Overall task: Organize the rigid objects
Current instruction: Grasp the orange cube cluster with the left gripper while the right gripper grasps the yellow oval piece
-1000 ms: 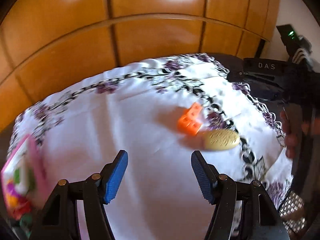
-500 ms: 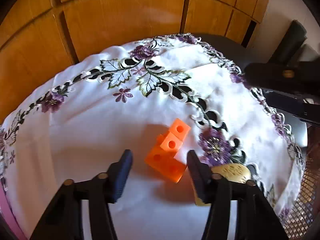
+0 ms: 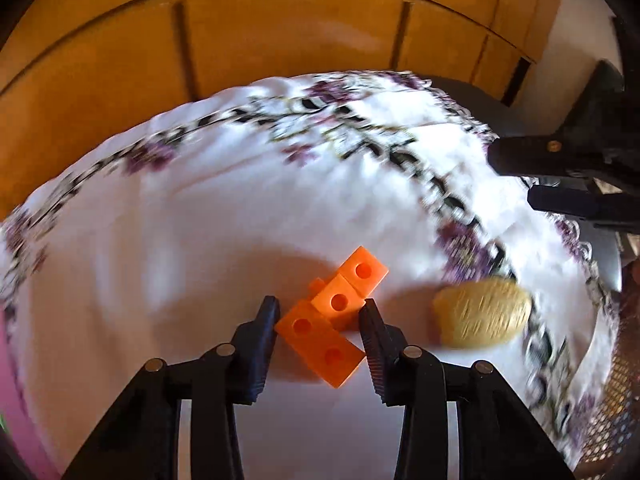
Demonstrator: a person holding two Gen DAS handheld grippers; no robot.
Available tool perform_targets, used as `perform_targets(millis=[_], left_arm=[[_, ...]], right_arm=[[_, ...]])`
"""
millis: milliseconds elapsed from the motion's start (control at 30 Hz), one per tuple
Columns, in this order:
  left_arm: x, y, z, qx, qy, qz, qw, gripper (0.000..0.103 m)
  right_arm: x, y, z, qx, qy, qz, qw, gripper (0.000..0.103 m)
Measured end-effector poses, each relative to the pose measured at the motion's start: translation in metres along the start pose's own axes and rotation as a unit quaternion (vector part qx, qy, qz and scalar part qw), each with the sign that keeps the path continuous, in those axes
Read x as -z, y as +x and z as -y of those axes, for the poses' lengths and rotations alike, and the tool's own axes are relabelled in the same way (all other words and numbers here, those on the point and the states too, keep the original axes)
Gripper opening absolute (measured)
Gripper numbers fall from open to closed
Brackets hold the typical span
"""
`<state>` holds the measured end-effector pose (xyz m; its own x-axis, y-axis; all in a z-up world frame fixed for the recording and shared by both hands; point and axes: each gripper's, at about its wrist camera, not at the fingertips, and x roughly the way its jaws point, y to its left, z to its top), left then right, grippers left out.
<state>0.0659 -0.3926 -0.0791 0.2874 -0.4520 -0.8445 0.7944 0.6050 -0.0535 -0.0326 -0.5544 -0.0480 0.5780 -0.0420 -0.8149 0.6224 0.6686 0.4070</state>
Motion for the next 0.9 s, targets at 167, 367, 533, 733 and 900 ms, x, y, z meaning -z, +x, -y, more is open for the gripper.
perform_targets(millis=[167,367,533,733,900], left_arm=[[0.036,-0.024,-0.012,-0.019,-0.018,0.006,0.9996,0.041],[0.078,-0.053,-0.021,-0.018,-0.041,0.009,0.999,0.041],[0.097,-0.066,-0.021,-0.024,-0.04,0.011,0.9989,0.041],[0.104,-0.071,-0.024,-0.025,-0.05,0.014,0.9983,0.041],[0.106,-0.072,-0.025,-0.026,-0.056,0.015,0.998,0.041]], right_arm=[[0.011,0.02,-0.013,0.003,-0.04,-0.054,0.998,0.077],[0.028,0.038,-0.035,0.007,-0.109,-0.108,0.988,0.077],[0.047,0.05,-0.054,0.033,-0.183,-0.135,0.973,0.082],[0.058,0.051,-0.062,0.055,-0.224,-0.131,0.964,0.082],[0.066,0.05,-0.071,0.099,-0.262,-0.106,0.954,0.047]])
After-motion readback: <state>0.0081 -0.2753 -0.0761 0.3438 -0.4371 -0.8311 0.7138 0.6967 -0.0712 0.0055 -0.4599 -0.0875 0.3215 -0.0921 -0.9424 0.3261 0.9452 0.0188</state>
